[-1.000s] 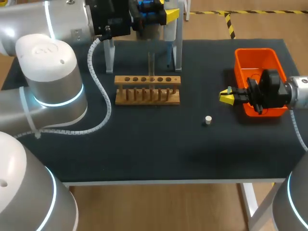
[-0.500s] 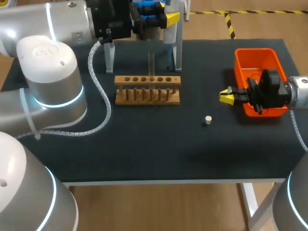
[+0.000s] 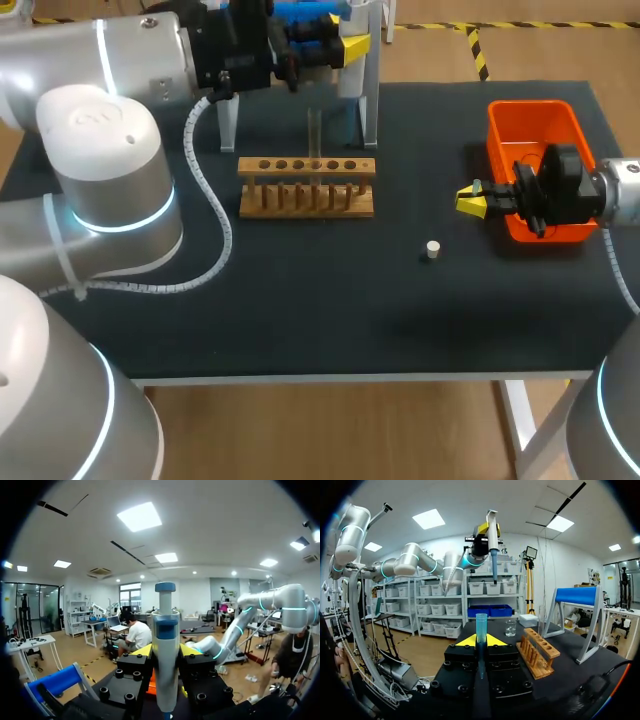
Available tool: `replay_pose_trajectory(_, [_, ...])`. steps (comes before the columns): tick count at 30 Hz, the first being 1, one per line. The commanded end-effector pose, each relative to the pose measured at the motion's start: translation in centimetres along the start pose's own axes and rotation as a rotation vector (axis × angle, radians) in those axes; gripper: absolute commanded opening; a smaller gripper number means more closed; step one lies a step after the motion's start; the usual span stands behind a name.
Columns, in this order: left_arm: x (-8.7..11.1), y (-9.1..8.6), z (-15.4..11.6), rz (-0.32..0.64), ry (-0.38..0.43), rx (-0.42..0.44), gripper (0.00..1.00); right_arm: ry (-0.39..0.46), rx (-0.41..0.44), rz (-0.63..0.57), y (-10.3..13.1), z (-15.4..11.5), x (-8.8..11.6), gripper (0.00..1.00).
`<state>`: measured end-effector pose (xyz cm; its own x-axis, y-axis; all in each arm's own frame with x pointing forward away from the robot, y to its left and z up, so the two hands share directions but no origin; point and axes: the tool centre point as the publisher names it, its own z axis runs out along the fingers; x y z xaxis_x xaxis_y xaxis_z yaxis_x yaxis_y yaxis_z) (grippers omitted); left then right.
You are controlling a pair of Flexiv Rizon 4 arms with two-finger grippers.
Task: Invert the test tube, pick up the pipette, mount the tip to pipette, aspirate from beaker and dispense into the tube, eject the tip, return the pipette, and cap with the stopper.
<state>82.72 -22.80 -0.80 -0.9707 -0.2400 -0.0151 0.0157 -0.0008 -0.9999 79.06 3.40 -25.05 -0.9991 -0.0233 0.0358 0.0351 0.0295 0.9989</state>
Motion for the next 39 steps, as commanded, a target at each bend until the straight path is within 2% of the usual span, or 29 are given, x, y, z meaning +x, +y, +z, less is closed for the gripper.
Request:
replay_pose_trajectory(1, [-0.10, 0.39, 0.07, 0.001, -0.001, 0.009, 0.00, -0.001, 0.002, -0.001, 0.01, -0.02, 0.10, 0.00])
replay_pose_trajectory(39, [-0.04, 0.19, -0.20, -0.002, -0.010, 0.016, 0.00, -0.001, 0.002, -0.001, 0.01, -0.02, 0.10, 0.00])
